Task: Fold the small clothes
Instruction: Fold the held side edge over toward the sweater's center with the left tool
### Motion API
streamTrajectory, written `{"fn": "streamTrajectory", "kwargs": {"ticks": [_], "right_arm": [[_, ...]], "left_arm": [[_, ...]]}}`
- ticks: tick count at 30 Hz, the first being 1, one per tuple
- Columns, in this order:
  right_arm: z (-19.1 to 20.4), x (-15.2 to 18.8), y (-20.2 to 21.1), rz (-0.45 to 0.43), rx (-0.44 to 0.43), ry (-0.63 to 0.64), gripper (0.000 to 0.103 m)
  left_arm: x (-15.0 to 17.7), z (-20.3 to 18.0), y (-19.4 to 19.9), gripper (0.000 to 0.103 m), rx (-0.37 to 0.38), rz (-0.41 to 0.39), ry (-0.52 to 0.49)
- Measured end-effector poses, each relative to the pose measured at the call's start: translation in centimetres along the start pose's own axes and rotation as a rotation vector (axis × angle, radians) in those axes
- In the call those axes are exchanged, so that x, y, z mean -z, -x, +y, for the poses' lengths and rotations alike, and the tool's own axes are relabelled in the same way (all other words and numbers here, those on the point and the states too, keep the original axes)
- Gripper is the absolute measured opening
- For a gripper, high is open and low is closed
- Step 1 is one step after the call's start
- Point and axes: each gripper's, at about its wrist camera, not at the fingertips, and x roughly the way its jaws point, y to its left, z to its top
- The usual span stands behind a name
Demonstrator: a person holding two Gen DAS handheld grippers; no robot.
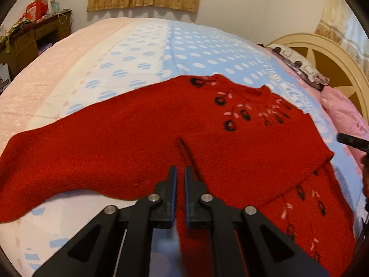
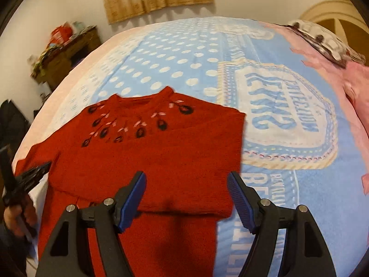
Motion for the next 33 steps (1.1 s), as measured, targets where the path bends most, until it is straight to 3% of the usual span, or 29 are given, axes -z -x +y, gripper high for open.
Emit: {"fn": "streamTrajectory", "kwargs": {"ticks": [2, 4, 9, 13, 20, 25, 28, 33], "right_arm": [[-0.4, 0.3, -0.1, 0.005, 0.009, 0.000, 0.073], [-0.4, 0.8, -0.1, 0.006, 0.026, 0.015, 0.073], [0.3, 1.8, -0.1, 0.004, 0.052, 0.070, 0.073], [0.7, 2.2, -0.1, 0.000, 0.042, 0.079, 0.073], [1.4, 2.7, -0.4, -0.003, 0.048, 0.093, 0.073], [1.6, 3.1, 0.3, -0.013, 0.041, 0.101, 0.073], [1.3, 3.2, 0.7, -0.021, 0.056, 0.106, 0.073], [1.0, 3.4, 0.7, -0.028, 0.061, 0.099, 0.073]], "left_arm": [[-0.2, -0.4, -0.1, 0.023, 0.007, 0.013, -0.004], [-0.3, -0.5, -0.3, 0.049, 0.010, 0.010, 0.008], [-0.4, -1.5, -1.2, 0.047, 0.006, 0.011, -0.023], [-0.6, -1.2, -0.4, 0.048, 0.010, -0.005, 0.023], [-0.5, -1.8, -0.2, 0.054, 0.060, -0.007, 0.003], [-0.8, -1.4, -0.6, 0.058, 0.117, 0.007, 0.080], [-0.6, -1.1, 0.0, 0.068, 0.090, -0.009, 0.080], [-0.6, -0.2, 1.2, 0.070, 0.051, -0.044, 0.078]]}}
